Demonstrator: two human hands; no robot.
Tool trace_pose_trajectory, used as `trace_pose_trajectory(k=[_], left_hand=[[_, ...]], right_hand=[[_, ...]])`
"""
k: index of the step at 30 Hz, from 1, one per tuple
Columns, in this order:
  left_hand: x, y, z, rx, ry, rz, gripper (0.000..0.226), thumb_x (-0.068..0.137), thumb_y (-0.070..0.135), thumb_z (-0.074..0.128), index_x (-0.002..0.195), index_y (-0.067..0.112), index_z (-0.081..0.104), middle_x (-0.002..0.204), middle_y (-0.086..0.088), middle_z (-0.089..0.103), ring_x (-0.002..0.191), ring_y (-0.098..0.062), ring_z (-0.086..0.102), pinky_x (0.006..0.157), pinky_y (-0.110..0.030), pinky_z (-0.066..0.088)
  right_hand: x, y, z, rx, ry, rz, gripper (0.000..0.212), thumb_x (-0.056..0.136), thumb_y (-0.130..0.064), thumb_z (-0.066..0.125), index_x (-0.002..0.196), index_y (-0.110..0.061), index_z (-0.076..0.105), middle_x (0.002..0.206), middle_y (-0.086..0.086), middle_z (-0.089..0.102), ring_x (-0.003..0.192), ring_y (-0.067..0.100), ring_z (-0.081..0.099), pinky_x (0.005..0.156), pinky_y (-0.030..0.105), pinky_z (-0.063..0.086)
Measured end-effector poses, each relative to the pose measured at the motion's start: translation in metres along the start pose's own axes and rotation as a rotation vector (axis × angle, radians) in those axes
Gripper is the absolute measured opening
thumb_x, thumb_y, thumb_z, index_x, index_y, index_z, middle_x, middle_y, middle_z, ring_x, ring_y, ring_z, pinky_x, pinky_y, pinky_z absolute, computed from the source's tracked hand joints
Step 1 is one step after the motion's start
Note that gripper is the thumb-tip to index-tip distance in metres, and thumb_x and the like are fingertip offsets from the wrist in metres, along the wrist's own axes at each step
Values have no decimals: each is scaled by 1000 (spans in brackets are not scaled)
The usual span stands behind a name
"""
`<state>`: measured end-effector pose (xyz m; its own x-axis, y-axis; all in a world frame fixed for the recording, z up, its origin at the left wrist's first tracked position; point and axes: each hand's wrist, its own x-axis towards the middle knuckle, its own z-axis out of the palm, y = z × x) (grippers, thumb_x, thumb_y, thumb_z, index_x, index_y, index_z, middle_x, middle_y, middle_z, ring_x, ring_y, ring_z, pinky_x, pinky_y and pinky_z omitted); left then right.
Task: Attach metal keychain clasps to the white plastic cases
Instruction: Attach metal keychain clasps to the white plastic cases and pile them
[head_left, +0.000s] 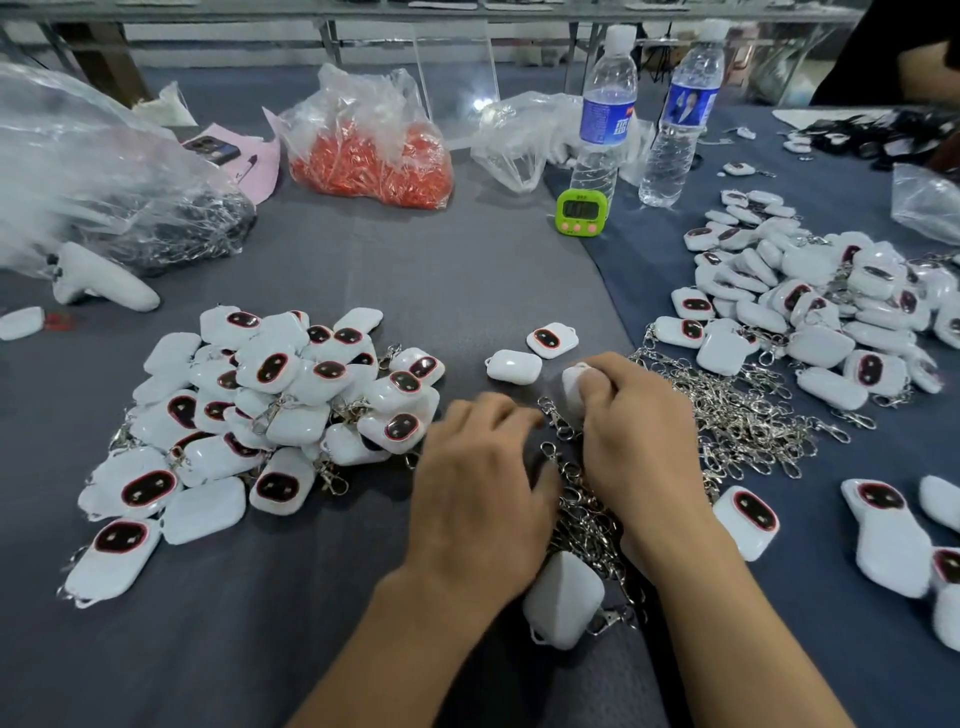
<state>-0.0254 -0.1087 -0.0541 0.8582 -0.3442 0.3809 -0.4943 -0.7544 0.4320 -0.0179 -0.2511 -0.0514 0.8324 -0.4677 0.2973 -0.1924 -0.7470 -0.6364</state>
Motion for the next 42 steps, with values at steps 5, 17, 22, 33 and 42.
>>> trace_pose_trajectory(k=[5, 17, 22, 33, 42], left_hand=[[6, -15, 7, -158, -176, 31, 27, 88, 42, 72, 114, 36, 76, 107, 16, 59, 103, -9, 51, 94, -32, 45], [9, -15, 4, -441, 14, -164, 15, 94, 31, 67, 83, 26, 77, 67, 15, 70, 66, -7, 65, 62, -28, 50], [17, -15, 3, -830, 116, -456, 18, 91, 27, 73, 73, 27, 78, 63, 7, 72, 56, -5, 65, 60, -20, 50], [19, -14, -3, -1091, 115, -506, 22, 92, 17, 71, 73, 21, 80, 60, 4, 65, 54, -7, 51, 56, -17, 45], [17, -16, 0, -906, 158, -410, 16, 89, 30, 73, 76, 36, 79, 62, -3, 68, 54, -5, 52, 55, -30, 48]], right_hand=[[-5, -7, -4, 250, 101, 73, 25, 95, -21, 46, 81, -11, 65, 67, 3, 64, 68, 28, 58, 63, 40, 45], [-7, -16, -12, 1036, -254, 391, 18, 88, 3, 60, 91, -10, 72, 75, 11, 70, 60, 15, 65, 51, 19, 50], [-12, -17, -14, 930, -340, 301, 18, 75, 0, 70, 75, -18, 72, 66, 8, 63, 58, 15, 55, 50, 20, 43], [-15, -25, -12, 952, -442, 237, 10, 82, 2, 72, 80, -8, 75, 66, 9, 68, 50, 16, 56, 44, 20, 40], [-15, -22, -13, 941, -360, 247, 8, 65, -12, 76, 73, -10, 75, 63, 13, 63, 50, 20, 52, 44, 23, 37]])
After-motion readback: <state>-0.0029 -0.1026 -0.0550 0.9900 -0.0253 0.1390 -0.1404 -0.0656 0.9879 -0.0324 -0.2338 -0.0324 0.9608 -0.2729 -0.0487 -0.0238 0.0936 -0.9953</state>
